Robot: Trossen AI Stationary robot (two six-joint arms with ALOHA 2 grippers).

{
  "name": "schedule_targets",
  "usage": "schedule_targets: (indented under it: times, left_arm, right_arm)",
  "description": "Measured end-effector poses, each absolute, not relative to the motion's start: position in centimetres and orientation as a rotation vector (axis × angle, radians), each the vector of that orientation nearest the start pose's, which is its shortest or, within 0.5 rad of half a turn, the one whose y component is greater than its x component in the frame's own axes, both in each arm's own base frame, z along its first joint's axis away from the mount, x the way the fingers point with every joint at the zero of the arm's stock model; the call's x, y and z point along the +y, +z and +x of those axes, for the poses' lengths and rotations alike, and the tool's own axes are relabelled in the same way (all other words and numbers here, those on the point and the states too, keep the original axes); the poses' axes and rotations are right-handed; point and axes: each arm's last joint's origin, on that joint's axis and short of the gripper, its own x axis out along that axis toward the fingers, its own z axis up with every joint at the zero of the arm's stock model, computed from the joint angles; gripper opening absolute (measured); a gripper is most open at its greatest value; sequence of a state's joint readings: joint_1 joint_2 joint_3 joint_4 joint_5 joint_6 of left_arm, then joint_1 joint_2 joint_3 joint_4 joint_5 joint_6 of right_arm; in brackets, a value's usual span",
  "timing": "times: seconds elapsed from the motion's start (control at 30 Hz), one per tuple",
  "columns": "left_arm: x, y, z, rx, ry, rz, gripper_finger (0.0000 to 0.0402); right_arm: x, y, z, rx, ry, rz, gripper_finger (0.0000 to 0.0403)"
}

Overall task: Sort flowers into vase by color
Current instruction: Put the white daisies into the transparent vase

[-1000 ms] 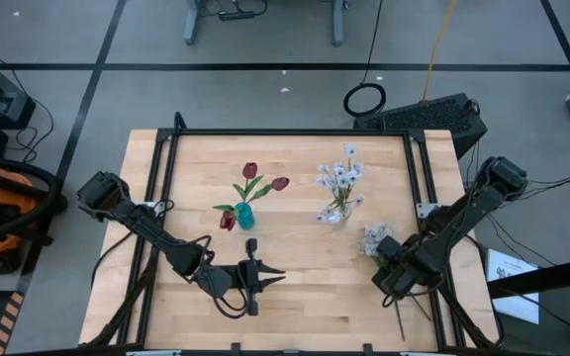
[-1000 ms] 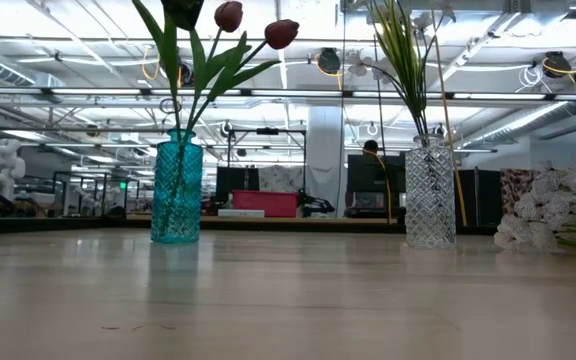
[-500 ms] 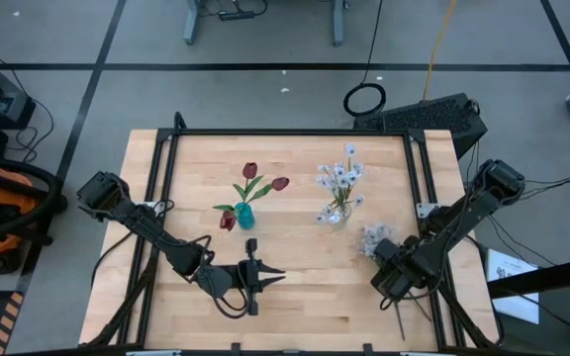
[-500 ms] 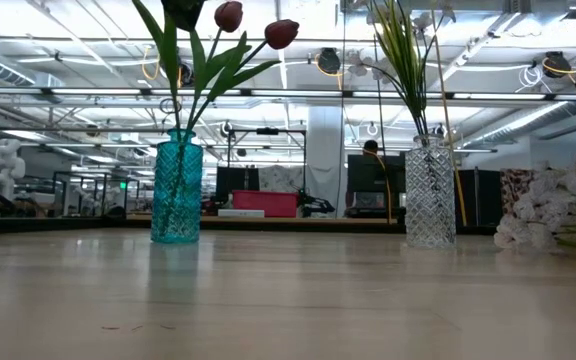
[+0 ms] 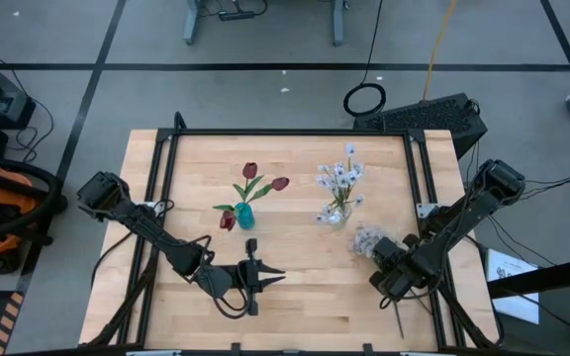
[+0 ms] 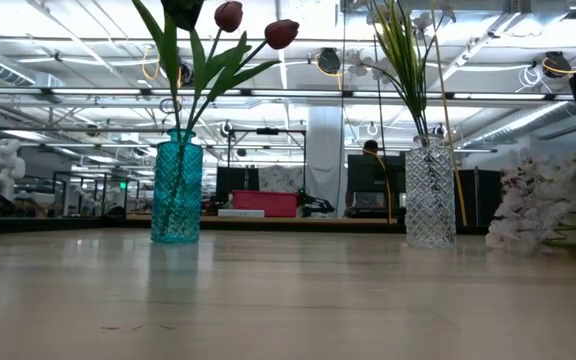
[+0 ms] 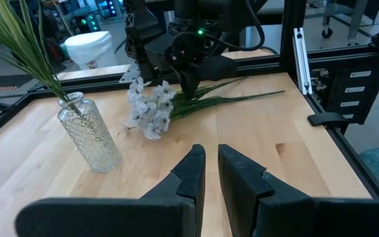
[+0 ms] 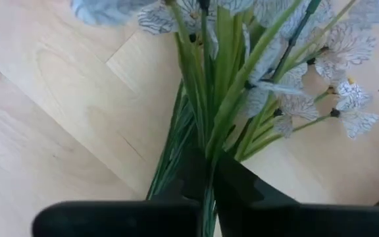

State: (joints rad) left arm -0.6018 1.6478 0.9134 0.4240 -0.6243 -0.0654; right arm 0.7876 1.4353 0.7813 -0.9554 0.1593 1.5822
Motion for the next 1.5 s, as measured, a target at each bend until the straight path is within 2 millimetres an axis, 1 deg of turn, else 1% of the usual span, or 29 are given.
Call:
schedule_targets:
  times: [0.1, 0.23, 0.4, 0.6, 0.9, 1.1, 1.27, 1.37, 1.5]
  left_arm:
    - [-18.4, 21.9, 29.7, 0.253, 0.031, 0.113, 0.0049]
    - [-18.4, 21.9, 29.8, 0.253, 0.031, 0.113, 0.0049]
    - [-18.4, 21.9, 29.8, 0.253, 0.031, 0.113, 0.0049]
    - [-18.4, 21.9, 29.8, 0.252, 0.032, 0.107, 0.0049]
    - [-18.3, 22.1, 29.8, 0.237, 0.037, 0.064, 0.0049]
    - [-17.8, 22.0, 30.1, 0.241, 0.064, -0.016, 0.0049]
    - [-17.4, 22.0, 30.4, 0.233, 0.083, -0.072, 0.0049]
    - [-17.5, 22.2, 30.5, 0.214, 0.083, -0.098, 0.0049]
    - [-17.5, 22.6, 30.5, 0.174, 0.077, -0.129, 0.0061]
  right_arm:
    - [14.6, 17.0, 15.2, 1.342, -0.672, 0.538, 0.0008]
    - [14.4, 17.8, 14.9, 1.325, -0.643, 0.570, 0.0004]
    - [14.1, 19.3, 14.3, 1.267, -0.586, 0.611, 0.0003]
    - [13.8, 21.3, 13.4, 1.156, -0.505, 0.638, 0.0003]
    - [14.3, 25.8, 13.2, 0.875, -0.320, 0.621, 0.0002]
    - [15.7, 28.4, 14.1, 0.690, -0.123, 0.557, 0.0002]
    - [16.9, 30.2, 15.0, 0.495, 0.018, 0.490, 0.0002]
    - [17.2, 31.3, 15.5, 0.369, 0.032, 0.431, 0.0002]
    - [17.2, 32.4, 15.8, 0.215, -0.044, 0.354, 0.0002]
